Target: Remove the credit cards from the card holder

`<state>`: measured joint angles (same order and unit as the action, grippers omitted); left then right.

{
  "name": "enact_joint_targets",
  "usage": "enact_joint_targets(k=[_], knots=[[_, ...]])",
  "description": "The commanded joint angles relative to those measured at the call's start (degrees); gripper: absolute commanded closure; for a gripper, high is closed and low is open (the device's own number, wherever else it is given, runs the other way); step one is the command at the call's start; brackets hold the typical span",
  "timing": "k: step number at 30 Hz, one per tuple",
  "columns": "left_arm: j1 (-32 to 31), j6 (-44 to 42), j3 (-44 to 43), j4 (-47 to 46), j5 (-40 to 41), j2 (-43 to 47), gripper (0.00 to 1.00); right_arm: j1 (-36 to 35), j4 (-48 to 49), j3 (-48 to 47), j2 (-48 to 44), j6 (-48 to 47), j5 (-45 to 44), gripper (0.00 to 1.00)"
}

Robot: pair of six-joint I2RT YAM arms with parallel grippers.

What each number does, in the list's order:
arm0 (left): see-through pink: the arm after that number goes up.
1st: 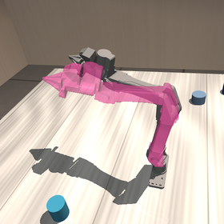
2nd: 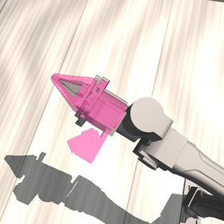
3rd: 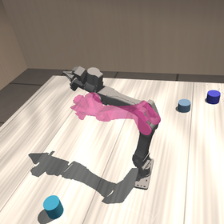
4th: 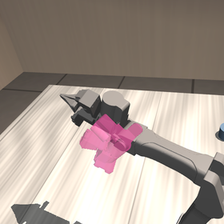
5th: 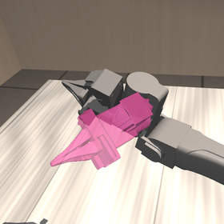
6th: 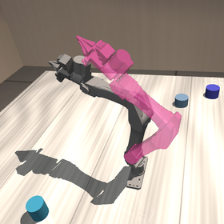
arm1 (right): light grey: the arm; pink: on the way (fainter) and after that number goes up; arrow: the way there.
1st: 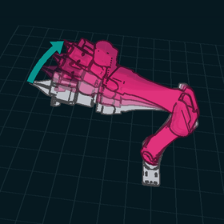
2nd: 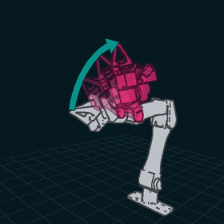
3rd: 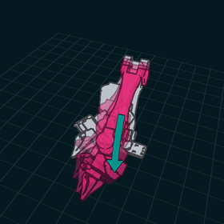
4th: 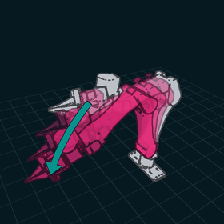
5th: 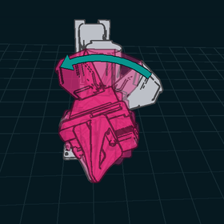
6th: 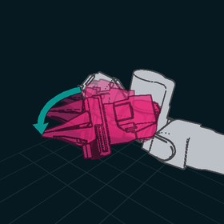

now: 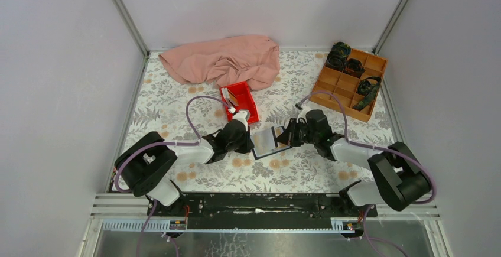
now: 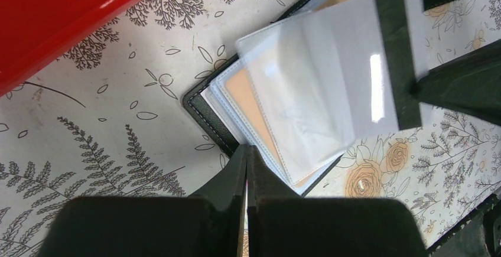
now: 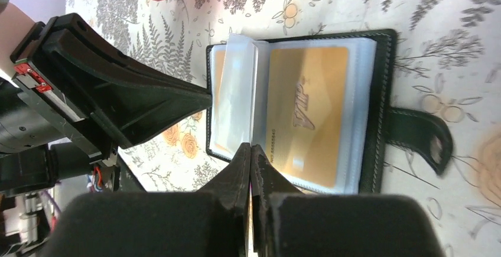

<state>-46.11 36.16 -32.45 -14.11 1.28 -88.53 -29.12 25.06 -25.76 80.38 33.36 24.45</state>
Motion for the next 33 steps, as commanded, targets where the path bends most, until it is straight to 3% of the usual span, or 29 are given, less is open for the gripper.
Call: enact_joint_targets(k=[1,8,10,11,14,16,19,22,28,33], knots=[[-0.3,-1.5,1.0,3.8,0.0,-1.1,1.00,1.3,-6.1,-1.2,-5.4,-3.4,-7.1,1.00],[-1.3,-4.2,1.0,2.7,-2.8,4.5,1.00,1.7,-10.3,-0.6,-17.1,-4.2,-7.7,1.00],[-1.8,-4.7,0.5,3.3,-3.6,8.5,0.96,1.6,-10.3,-0.4,-20.7,-4.6,-6.1,1.00],[-1.9,-5.0,0.2,3.6,-4.2,10.8,0.91,1.7,-10.2,-0.3,-22.4,-4.8,-5.3,1.00],[-2.0,-5.6,-1.0,4.3,-5.2,17.0,0.50,1.7,-8.8,0.1,-27.0,-4.3,-2.2,1.00],[-2.0,-5.6,-1.3,3.4,-5.6,20.7,0.32,1.7,-7.1,0.4,-29.3,-2.7,0.8,1.00],[-2.0,-5.1,-0.4,-1.4,-6.5,25.5,0.23,1.7,-1.9,1.3,-31.4,0.9,6.3,1.00],[-2.0,-4.2,0.6,-6.9,-7.6,28.5,0.27,1.6,3.7,1.8,-32.3,4.5,10.6,1.00],[-2.0,-2.3,3.1,-14.1,-9.3,31.2,0.50,1.7,9.3,1.5,-32.2,8.2,15.9,1.00],[-2.0,-2.4,3.2,-15.1,-11.4,30.6,0.55,1.7,12.2,1.9,-32.3,10.3,17.7,1.00]])
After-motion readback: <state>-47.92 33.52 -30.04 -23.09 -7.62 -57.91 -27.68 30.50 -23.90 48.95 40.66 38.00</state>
